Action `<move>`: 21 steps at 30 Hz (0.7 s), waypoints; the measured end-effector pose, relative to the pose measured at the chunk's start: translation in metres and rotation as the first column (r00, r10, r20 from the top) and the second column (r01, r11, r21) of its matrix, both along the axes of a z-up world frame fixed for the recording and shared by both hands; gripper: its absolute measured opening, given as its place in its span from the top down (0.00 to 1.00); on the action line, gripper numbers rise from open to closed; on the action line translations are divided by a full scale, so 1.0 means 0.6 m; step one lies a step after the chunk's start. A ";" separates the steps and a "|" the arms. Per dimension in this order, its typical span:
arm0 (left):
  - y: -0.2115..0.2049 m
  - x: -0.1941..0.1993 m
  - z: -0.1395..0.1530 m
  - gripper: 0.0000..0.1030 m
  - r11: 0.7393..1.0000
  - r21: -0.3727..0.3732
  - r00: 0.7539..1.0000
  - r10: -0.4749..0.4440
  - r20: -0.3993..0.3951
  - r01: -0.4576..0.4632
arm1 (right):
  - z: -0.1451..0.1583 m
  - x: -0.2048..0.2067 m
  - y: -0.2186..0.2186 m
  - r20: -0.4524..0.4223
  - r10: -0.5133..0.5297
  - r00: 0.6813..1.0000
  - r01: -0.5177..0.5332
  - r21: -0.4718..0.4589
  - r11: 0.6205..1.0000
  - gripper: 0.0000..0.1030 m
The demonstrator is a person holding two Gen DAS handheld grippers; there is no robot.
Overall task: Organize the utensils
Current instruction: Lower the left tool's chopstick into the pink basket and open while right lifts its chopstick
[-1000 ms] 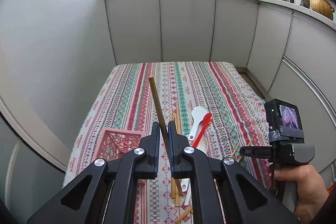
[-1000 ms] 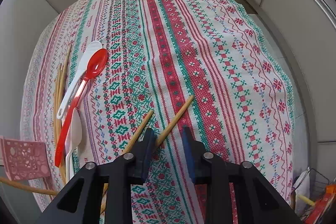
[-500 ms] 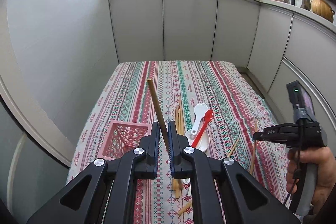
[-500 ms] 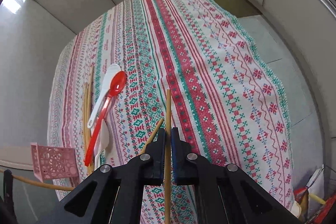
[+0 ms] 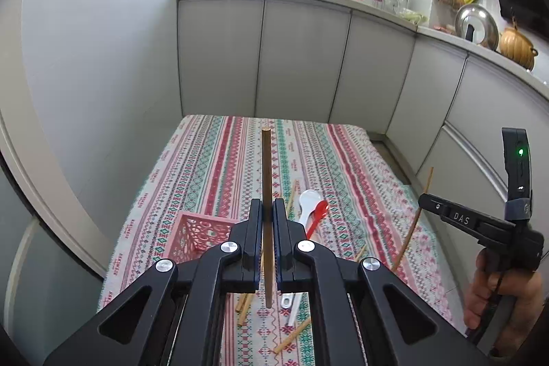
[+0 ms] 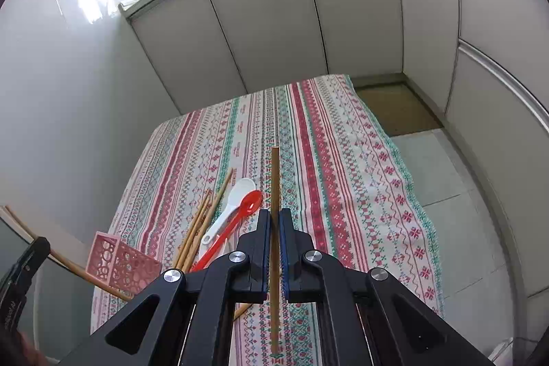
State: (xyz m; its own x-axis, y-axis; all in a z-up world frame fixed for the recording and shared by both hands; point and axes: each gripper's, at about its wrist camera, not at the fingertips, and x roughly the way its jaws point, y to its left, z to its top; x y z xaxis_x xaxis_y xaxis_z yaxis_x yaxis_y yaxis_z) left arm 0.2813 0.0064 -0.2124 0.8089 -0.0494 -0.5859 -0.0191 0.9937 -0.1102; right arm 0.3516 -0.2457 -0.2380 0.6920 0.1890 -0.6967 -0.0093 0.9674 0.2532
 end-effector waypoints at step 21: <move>0.137 -0.050 0.176 0.95 0.988 -0.111 0.965 0.131 0.228 -0.108 | 0.088 -0.048 -0.018 0.214 -0.070 0.974 0.073 -0.005 0.997 0.95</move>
